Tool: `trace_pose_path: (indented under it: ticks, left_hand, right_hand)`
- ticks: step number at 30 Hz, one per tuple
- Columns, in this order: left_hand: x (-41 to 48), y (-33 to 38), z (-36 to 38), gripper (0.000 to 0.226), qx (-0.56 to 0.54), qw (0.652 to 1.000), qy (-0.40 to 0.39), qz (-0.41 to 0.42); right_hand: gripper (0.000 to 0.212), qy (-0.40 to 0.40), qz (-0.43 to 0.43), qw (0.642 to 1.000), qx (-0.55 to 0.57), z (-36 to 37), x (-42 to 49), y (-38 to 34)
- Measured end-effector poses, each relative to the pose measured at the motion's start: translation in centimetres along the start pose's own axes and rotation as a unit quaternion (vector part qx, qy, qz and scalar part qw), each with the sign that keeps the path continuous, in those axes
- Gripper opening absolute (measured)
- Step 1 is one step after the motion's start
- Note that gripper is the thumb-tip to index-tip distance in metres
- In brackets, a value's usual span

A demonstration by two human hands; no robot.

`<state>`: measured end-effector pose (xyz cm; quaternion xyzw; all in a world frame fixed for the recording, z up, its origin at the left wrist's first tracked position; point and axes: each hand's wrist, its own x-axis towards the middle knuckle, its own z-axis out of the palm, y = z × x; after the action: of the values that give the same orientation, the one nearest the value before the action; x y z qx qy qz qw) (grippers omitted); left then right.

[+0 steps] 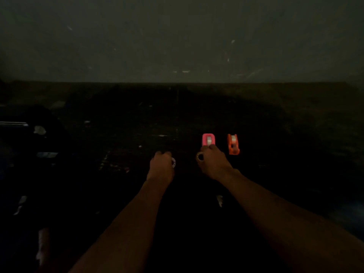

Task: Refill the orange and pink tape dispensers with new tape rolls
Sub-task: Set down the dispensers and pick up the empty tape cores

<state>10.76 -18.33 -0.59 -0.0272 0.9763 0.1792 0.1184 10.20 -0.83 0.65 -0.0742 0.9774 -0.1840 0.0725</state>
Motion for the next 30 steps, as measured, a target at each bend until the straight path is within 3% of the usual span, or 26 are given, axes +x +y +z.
trace_pose_path:
  ticks: [4,15,23,30]
  left_hand:
    - [5.5,-1.7,0.9,0.033,0.003,1.0,-0.002,0.0]
    - [17.4,-2.3,5.0,0.038,-0.016,0.999,-0.038,0.002]
    - [19.8,-1.9,5.9,0.037,-0.023,1.0,0.001,0.02]
    - [19.5,-1.8,5.8,0.049,-0.033,0.999,-0.014,0.008]
  right_hand:
    - [0.021,-0.034,0.006,0.999,-0.009,1.6,4.9,-0.8]
    - [0.029,-0.103,0.033,0.993,-0.056,5.3,14.3,-0.2]
    - [0.03,-0.081,0.046,0.993,-0.067,6.1,15.9,0.2]
    - [0.033,-0.089,0.061,0.993,-0.053,6.1,15.7,0.0]
